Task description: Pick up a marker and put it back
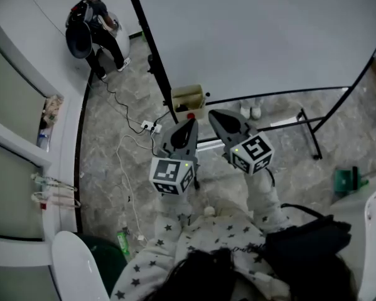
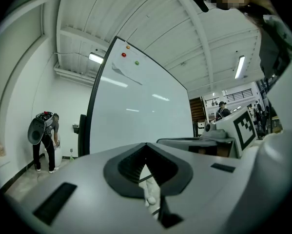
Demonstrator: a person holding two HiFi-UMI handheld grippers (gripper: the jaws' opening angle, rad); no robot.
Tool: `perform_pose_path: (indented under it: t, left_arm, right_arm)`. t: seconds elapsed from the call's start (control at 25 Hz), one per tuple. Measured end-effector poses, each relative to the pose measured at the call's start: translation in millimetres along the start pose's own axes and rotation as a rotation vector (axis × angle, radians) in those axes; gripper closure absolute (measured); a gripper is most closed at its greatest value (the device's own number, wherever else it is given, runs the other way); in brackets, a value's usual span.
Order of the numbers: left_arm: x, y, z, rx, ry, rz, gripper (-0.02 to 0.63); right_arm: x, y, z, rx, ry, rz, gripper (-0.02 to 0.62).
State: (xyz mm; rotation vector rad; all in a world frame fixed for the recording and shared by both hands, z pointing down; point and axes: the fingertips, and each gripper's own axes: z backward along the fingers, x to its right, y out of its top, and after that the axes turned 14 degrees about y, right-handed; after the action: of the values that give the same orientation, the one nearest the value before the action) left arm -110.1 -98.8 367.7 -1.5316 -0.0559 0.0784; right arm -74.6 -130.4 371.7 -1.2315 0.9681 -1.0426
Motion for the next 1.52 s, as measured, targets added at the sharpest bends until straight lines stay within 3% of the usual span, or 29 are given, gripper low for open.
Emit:
perform_pose_path:
  t: [0.28, 0.44, 0.48, 0.52, 0.96, 1.16, 1.24, 1.32, 1.52]
  left_arm:
    - [-23.1, -9.0, -45.9, -0.009, 0.073, 0.008, 0.604]
    - [-32.9, -7.1, -73.9, 0.002, 0.121, 0.015, 0.604]
    - [-32.6, -7.3, -77.8, 0.002, 0.126, 0.016, 0.606]
    - [-31.6, -8.3, -80.9, 0.000, 0.129, 0.016, 0.605]
    - [-54.1, -46.6, -98.4, -0.071, 0.179, 0.046, 0.604]
    - [-55.3, -59.4, -100.6, -0.086, 0.157, 0.049, 0.604]
    - [-55.8, -63.4, -101.9, -0.096, 0.148, 0.046, 0.604]
    - [-58.1, -67.8, -104.0, -0.104, 0.145, 0.045, 0.606]
    - [-54.6, -67.7, -106.6, -0.105, 0.119, 0.044, 0.604]
  right_arm:
    - [45.6, -14.2, -26.3, -0.063, 0.010, 0.093, 0.590]
    - [72.4, -12.9, -38.1, -0.050, 0.030, 0.107, 0.578]
    - [76.6, -16.8, -39.0, -0.040, 0.042, 0.079, 0.493]
    - [80.4, -21.6, -39.6, -0.031, 0.053, 0.043, 0.454]
    - [97.8, -82.1, -61.3, -0.070, 0.076, -0.081, 0.453]
    - [96.4, -86.5, -66.2, -0.038, 0.079, -0.118, 0.454]
    - [95.3, -88.6, -67.2, -0.042, 0.092, -0.138, 0.502]
    - [95.6, -91.3, -69.3, -0.041, 0.100, -0.163, 0.509]
    - [93.0, -85.1, -68.6, -0.049, 0.102, -0.152, 0.512]
